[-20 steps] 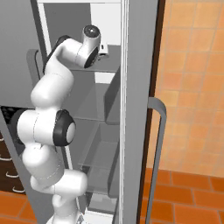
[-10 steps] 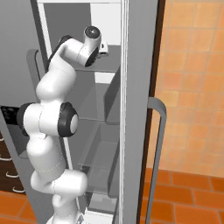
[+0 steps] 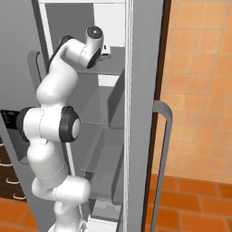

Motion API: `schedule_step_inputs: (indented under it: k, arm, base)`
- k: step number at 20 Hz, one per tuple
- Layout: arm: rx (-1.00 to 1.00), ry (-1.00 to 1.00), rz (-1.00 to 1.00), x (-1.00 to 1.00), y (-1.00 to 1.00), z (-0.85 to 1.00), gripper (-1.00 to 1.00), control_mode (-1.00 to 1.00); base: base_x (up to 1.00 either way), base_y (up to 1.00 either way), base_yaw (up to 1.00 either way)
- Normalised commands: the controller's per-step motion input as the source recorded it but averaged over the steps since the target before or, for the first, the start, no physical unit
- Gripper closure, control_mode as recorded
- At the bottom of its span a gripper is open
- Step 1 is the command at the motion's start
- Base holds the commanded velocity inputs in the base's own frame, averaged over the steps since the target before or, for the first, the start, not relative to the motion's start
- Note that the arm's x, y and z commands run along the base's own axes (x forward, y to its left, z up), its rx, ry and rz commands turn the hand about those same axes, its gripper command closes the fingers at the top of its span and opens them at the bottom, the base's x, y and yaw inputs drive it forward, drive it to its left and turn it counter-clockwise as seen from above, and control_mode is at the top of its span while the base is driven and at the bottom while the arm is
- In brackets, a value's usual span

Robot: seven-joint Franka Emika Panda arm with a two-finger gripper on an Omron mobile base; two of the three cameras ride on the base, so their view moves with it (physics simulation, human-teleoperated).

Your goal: Place one corn and one chicken drumstick in each tupperware on the nearby counter, to pack two identical lunches.

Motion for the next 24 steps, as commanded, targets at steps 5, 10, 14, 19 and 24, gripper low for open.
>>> schedule_step_inputs:
  k: [5,10,14,19,24]
  arm:
    - [0.00,0.00,0.00,0.09,0.24,0.00,-1.00,-1.00]
    - [0.00,0.00,0.00,0.34,0.03,-0.32,-1.00,-1.00]
    - [0.00,0.00,0.00,0.11,0.04,-0.61,1.00,-1.00]
    - [0.00,0.01,0.00,0.00,-0.05,-0.07,1.00,-1.00]
    - [0.00,0.00,-0.02,-0.25,-0.08,0.00,1.00,-1.00]
  base:
    - [0.00,0.00,0.00]
    - [0.00,0.00,0.00]
    - [0.00,0.00,0.00]
    - [0.00,0.00,0.00]
    - [0.00,0.00,0.00]
